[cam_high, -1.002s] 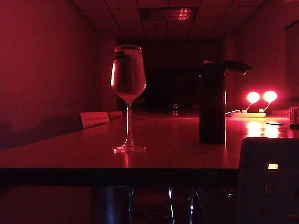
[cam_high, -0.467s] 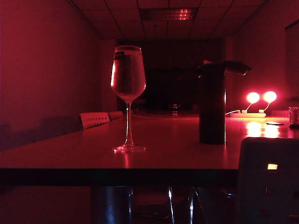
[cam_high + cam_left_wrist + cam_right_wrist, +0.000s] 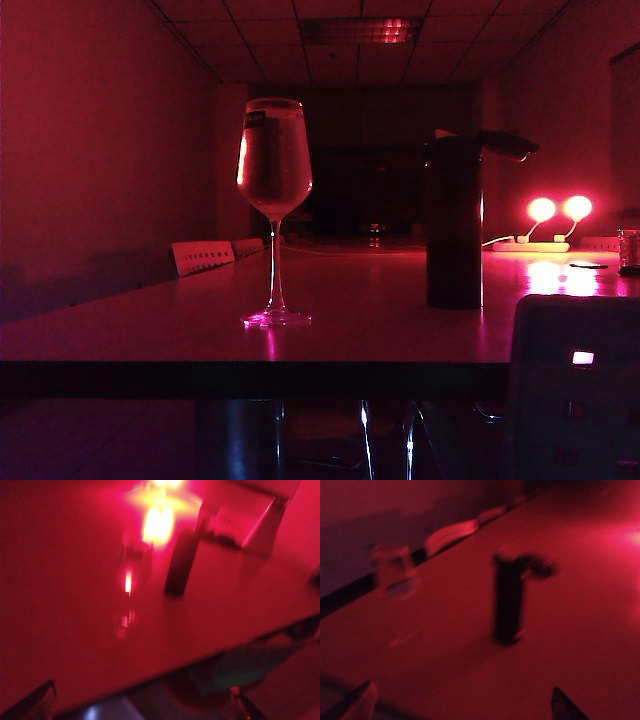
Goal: Pick up the black thermos cup, pour some water from it into the stemmed glass, and then put the thermos cup back on the table.
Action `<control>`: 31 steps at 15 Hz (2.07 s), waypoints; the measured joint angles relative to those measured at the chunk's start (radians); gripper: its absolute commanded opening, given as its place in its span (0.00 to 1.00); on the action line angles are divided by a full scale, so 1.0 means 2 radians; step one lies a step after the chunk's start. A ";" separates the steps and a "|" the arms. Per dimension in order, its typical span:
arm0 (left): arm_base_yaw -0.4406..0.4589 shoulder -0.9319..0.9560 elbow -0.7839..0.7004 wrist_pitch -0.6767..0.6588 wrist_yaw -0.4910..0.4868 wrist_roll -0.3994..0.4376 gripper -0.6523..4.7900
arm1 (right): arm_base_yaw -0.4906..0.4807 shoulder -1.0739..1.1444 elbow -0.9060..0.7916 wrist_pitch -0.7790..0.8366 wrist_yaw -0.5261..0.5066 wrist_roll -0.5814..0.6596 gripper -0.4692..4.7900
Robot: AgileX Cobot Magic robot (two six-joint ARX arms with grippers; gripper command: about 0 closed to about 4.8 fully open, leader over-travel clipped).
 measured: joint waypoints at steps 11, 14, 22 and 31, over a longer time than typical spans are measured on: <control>0.000 -0.002 -0.286 0.267 0.041 -0.066 1.00 | 0.000 0.001 -0.204 0.198 -0.027 0.080 1.00; 0.000 -0.002 -0.325 0.282 0.037 -0.067 1.00 | 0.000 0.001 -0.242 0.201 -0.027 0.093 1.00; 0.000 -0.003 -0.387 0.374 0.002 -0.075 0.11 | 0.000 0.001 -0.293 0.238 0.002 0.085 0.08; 0.000 -0.003 -0.387 0.372 -0.033 -0.074 0.11 | 0.000 0.002 -0.302 0.262 0.046 0.054 0.10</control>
